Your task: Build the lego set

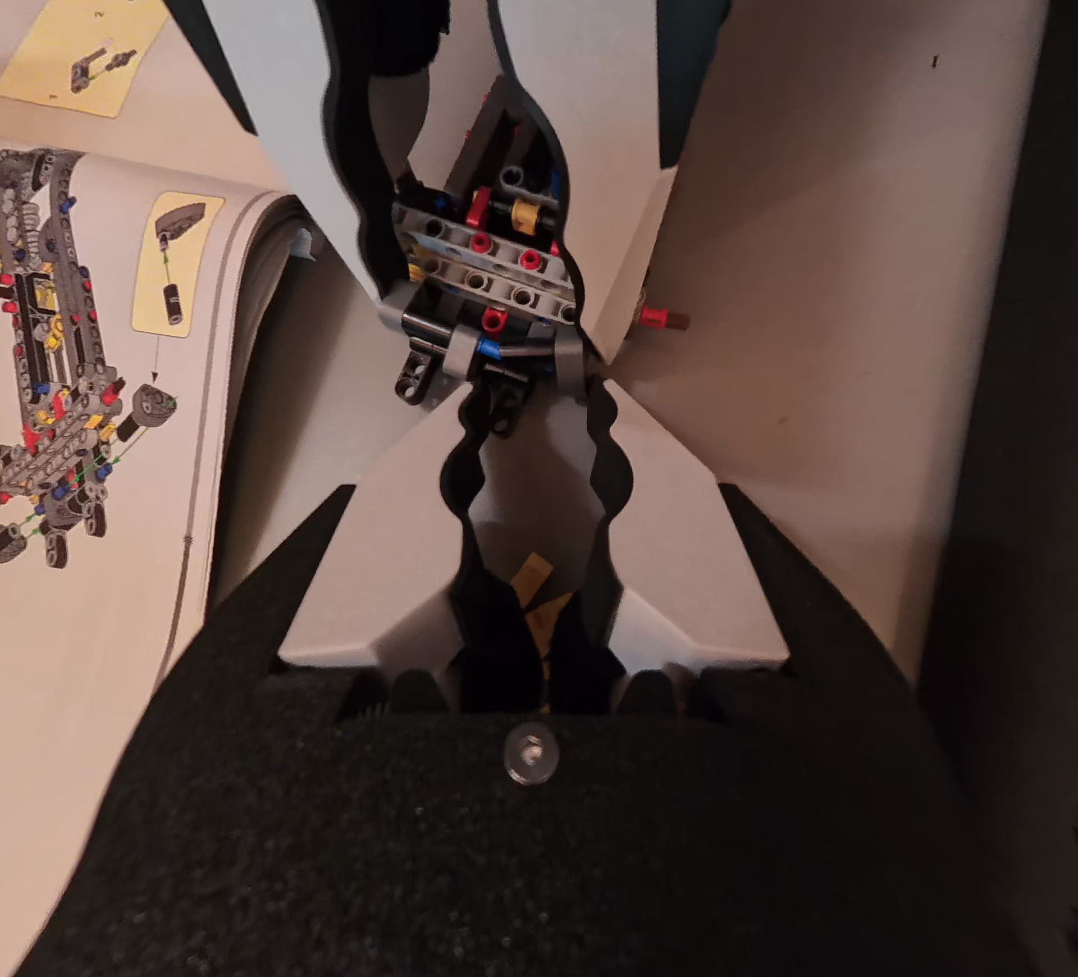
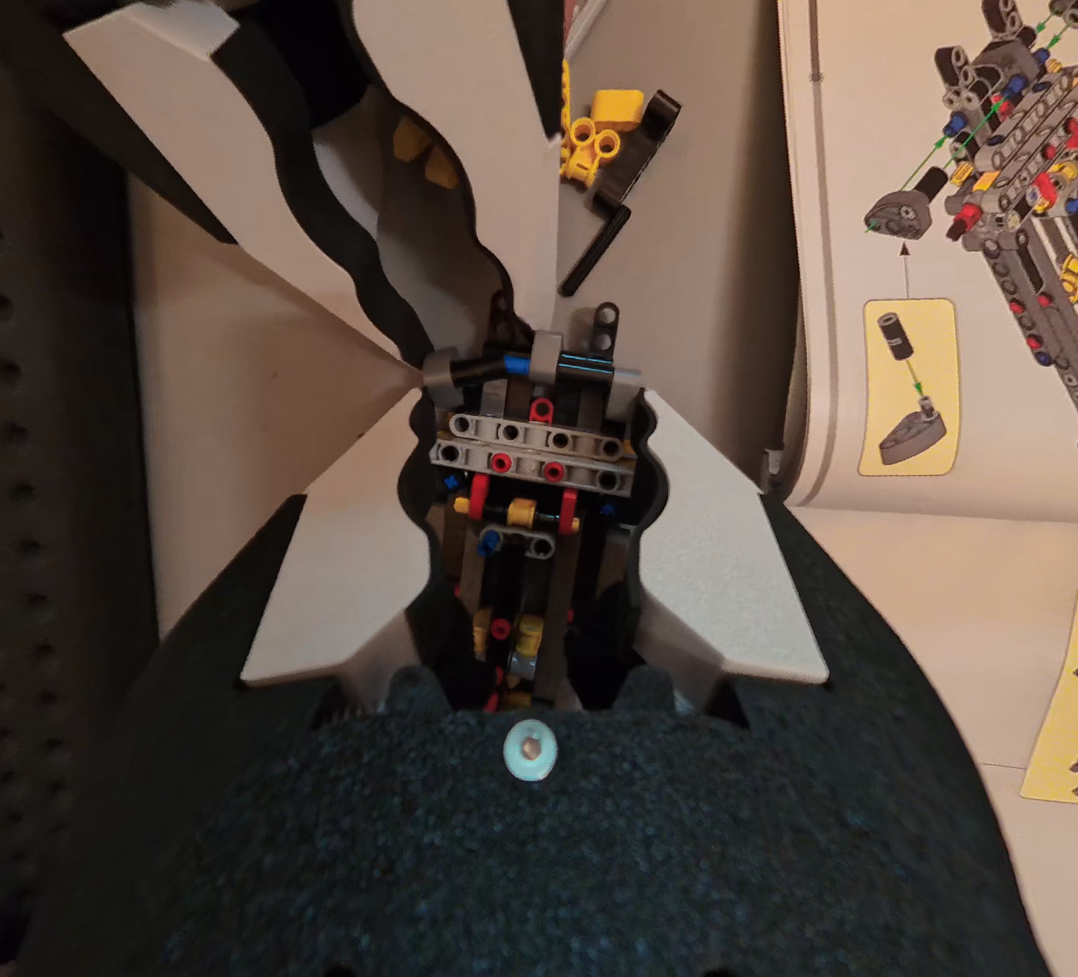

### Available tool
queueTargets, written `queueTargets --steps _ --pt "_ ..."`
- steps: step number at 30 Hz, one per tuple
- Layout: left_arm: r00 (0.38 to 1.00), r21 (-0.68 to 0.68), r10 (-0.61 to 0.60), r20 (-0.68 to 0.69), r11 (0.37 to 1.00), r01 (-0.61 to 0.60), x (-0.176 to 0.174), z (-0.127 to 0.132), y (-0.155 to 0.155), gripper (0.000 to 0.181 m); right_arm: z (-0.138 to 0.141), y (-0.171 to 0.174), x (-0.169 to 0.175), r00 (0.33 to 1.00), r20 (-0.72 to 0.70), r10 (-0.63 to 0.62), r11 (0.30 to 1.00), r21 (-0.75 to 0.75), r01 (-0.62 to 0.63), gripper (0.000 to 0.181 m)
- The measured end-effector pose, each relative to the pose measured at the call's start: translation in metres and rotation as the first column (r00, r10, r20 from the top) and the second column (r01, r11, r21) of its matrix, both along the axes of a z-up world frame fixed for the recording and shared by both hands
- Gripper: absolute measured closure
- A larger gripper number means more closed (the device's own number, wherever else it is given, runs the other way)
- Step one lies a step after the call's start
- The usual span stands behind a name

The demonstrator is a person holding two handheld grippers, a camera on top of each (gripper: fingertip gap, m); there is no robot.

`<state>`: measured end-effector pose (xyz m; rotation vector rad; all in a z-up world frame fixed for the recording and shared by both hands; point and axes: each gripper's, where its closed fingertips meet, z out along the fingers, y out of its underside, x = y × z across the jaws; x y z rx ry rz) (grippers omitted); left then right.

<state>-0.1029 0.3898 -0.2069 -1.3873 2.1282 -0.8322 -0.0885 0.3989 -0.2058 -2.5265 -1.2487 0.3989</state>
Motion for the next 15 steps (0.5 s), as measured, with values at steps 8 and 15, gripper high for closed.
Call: queueTargets --steps 8,15 --pt "1.000 0.001 -0.028 0.005 1.000 0.028 0.0030 -0.0001 -0.0090 0.163 0.0002 -0.0024 -0.0036 1.000 -0.007 -0.008 1.000 -0.010 0.008 0.110" --pt "0.999 0.003 -0.035 0.007 0.999 0.035 0.0030 -0.0001 -0.0102 0.162 0.0000 -0.0031 -0.0033 1.000 -0.019 0.020 1.000 0.006 -0.020 0.110"
